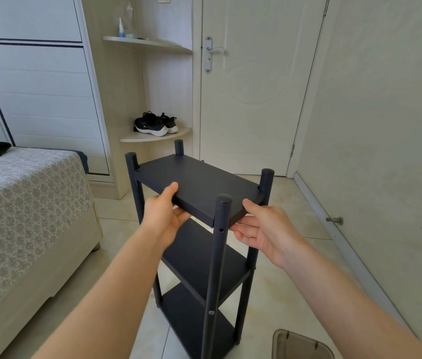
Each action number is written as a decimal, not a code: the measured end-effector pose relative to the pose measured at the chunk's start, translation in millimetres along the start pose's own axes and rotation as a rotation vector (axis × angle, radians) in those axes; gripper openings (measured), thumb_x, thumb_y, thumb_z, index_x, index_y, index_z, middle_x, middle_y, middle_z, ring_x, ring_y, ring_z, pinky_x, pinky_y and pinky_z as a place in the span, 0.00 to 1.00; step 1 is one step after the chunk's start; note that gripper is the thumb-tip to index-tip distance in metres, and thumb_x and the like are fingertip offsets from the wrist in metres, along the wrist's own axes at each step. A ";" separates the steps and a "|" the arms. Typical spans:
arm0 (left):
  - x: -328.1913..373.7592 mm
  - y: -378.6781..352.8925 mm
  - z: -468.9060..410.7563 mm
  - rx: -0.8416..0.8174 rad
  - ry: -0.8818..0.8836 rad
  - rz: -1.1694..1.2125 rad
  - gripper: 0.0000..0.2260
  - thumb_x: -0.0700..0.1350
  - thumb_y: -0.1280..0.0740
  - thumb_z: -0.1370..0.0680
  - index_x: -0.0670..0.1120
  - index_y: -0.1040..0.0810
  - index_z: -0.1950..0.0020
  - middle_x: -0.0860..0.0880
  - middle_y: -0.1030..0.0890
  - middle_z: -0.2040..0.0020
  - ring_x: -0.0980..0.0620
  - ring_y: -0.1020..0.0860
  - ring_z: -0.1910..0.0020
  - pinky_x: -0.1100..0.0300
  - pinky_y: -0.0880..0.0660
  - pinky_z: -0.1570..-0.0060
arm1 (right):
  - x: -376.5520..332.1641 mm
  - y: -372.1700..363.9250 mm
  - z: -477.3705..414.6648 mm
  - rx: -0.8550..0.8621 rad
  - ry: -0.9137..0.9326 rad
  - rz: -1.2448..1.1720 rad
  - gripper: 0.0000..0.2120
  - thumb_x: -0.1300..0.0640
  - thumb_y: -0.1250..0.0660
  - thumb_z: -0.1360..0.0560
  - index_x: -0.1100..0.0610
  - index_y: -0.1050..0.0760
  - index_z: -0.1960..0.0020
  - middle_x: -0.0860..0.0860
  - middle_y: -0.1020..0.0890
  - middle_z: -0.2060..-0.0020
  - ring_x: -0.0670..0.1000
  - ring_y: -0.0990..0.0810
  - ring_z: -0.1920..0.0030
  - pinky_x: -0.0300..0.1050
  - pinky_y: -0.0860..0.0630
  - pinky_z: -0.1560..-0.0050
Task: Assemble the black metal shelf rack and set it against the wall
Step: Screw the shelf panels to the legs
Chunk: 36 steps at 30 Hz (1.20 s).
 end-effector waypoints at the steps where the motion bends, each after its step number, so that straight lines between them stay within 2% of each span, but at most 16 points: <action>1: 3.2 1.0 -2.5 0.006 -0.004 -0.016 0.06 0.42 0.35 0.17 0.44 0.27 0.41 0.44 0.17 0.45 0.47 0.14 0.55 0.53 0.16 0.64 | 0.1 0.3 0.0 -0.002 0.006 -0.006 0.07 0.56 0.34 0.20 0.60 0.26 0.48 0.59 0.14 0.58 0.56 0.13 0.59 0.48 0.18 0.57; 3: 5.1 0.0 -5.7 0.017 -0.012 -0.059 0.07 0.40 0.37 0.17 0.43 0.28 0.39 0.44 0.18 0.44 0.46 0.15 0.53 0.53 0.16 0.66 | 0.1 2.1 -0.9 0.009 0.024 -0.015 0.07 0.56 0.34 0.20 0.60 0.25 0.49 0.59 0.14 0.58 0.56 0.13 0.59 0.49 0.18 0.56; 9: 3.6 -3.7 -9.4 0.009 -0.007 -0.059 0.12 0.39 0.38 0.16 0.41 0.30 0.33 0.43 0.18 0.43 0.44 0.17 0.50 0.50 0.17 0.57 | 0.7 7.3 -6.6 0.092 0.094 -0.011 0.07 0.56 0.32 0.21 0.59 0.25 0.53 0.53 0.14 0.65 0.53 0.13 0.62 0.45 0.17 0.61; 14: -1.2 -2.1 -6.6 -0.004 0.013 -0.014 0.15 0.39 0.37 0.17 0.41 0.31 0.30 0.42 0.19 0.39 0.44 0.17 0.49 0.45 0.18 0.51 | 4.0 7.6 -5.6 0.065 0.111 -0.039 0.07 0.55 0.32 0.21 0.60 0.24 0.52 0.55 0.13 0.63 0.54 0.13 0.60 0.47 0.18 0.59; 19: -1.8 1.2 -3.4 -0.002 0.016 0.000 0.12 0.40 0.37 0.17 0.43 0.30 0.33 0.44 0.19 0.41 0.46 0.16 0.52 0.50 0.17 0.59 | 9.5 -1.0 -4.1 -0.001 0.063 -0.095 0.07 0.55 0.34 0.20 0.59 0.24 0.47 0.59 0.14 0.56 0.57 0.13 0.56 0.52 0.17 0.53; 23: -1.6 3.4 -3.4 -0.001 0.020 0.004 0.11 0.40 0.36 0.17 0.43 0.29 0.35 0.43 0.18 0.41 0.46 0.16 0.54 0.52 0.16 0.65 | 7.1 -3.0 -2.6 -0.004 0.061 -0.108 0.06 0.55 0.34 0.20 0.58 0.26 0.49 0.58 0.14 0.60 0.57 0.13 0.58 0.50 0.17 0.58; 27: -3.2 4.2 -2.4 0.010 0.025 0.014 0.14 0.40 0.35 0.17 0.42 0.30 0.32 0.43 0.18 0.41 0.46 0.15 0.54 0.53 0.16 0.65 | 8.3 -1.9 -2.3 -0.001 0.056 -0.105 0.06 0.55 0.33 0.20 0.57 0.26 0.51 0.57 0.13 0.60 0.56 0.13 0.58 0.49 0.17 0.58; 31: -6.1 3.2 -1.5 0.029 0.026 0.013 0.14 0.41 0.34 0.18 0.42 0.29 0.32 0.44 0.18 0.43 0.46 0.15 0.55 0.53 0.17 0.64 | 8.1 2.2 -3.4 -0.001 0.062 -0.100 0.06 0.54 0.33 0.21 0.54 0.28 0.53 0.54 0.14 0.63 0.55 0.13 0.59 0.47 0.17 0.60; 33: -6.3 2.8 -1.4 0.035 0.019 0.005 0.13 0.42 0.34 0.18 0.43 0.29 0.33 0.44 0.18 0.43 0.46 0.15 0.55 0.52 0.17 0.62 | 8.2 3.2 -5.3 0.000 0.062 -0.098 0.06 0.53 0.33 0.21 0.55 0.27 0.52 0.56 0.13 0.60 0.56 0.13 0.58 0.49 0.17 0.57; 36: -5.5 3.0 0.6 0.037 0.008 0.020 0.14 0.41 0.35 0.18 0.43 0.30 0.32 0.44 0.19 0.41 0.45 0.16 0.52 0.47 0.18 0.52 | 8.9 2.5 -7.6 -0.009 0.048 -0.119 0.08 0.53 0.34 0.20 0.57 0.24 0.48 0.58 0.14 0.57 0.56 0.13 0.55 0.51 0.18 0.51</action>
Point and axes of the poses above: each hand's wrist, its own z-axis away from the middle knuckle, its own y-axis out of the back of the hand, x = y × z, the point moved 8 cm from there along -z, towards the middle knuckle
